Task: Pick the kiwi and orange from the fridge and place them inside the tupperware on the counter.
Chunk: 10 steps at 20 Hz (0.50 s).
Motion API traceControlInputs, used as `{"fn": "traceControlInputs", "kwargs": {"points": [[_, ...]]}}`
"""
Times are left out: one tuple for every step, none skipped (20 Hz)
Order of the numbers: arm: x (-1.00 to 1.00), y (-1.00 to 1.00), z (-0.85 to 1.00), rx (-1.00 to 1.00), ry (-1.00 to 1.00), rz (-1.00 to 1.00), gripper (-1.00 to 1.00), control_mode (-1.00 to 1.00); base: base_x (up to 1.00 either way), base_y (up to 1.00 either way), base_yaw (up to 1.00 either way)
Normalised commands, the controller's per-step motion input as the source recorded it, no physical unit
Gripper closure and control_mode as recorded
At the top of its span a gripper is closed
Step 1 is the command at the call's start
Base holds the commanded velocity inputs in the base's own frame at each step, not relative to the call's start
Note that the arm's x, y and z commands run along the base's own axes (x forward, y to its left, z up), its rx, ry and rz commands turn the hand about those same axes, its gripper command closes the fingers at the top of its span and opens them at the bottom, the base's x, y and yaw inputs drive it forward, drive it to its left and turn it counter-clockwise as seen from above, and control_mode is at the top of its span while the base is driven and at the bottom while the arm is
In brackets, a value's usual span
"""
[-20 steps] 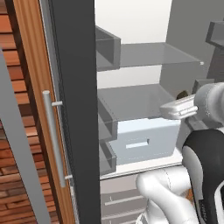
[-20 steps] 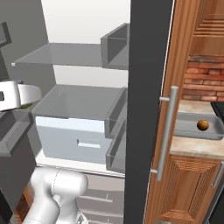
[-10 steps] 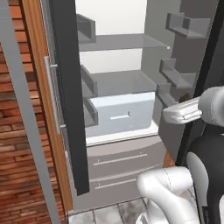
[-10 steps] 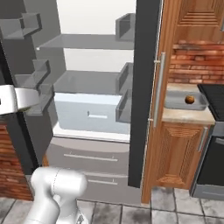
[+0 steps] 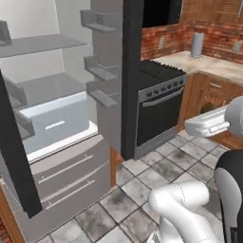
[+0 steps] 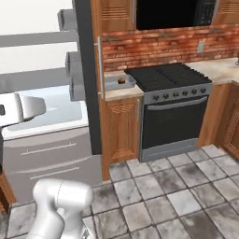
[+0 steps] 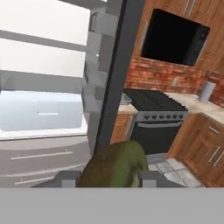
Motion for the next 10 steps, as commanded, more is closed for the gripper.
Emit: {"fn": "traceControlInputs", "kwargs": {"points": [[0.00,0.00,0.00,0.00,0.00,0.00,1.00,1.00,-0.58,-0.27,-0.97],[0.00,0.00,0.00,0.00,0.00,0.00,1.00,1.00,-0.55,-0.27,-0.97],[0.00,0.00,0.00,0.00,0.00,0.00,1.00,1.00,-0.46,-0.27,-0.97],[0.00,0.00,0.00,0.00,0.00,0.00,1.00,1.00,-0.33,-0.29,-0.97],[0.00,0.00,0.00,0.00,0.00,0.00,1.00,1.00,0.00,-0.31,-1.00],[0.00,0.00,0.00,0.00,0.00,0.00,1.00,1.00,0.00,-0.32,-1.00],[0.00,0.00,0.00,0.00,0.00,0.00,1.00,1.00,0.24,-0.34,-0.99],[0.00,0.00,0.00,0.00,0.00,0.00,1.00,1.00,0.40,-0.34,-0.96],[0.00,0.00,0.00,0.00,0.00,0.00,1.00,1.00,0.57,-0.38,-0.96],[0.00,0.00,0.00,0.00,0.00,0.00,1.00,1.00,0.65,-0.43,-0.86]]}}
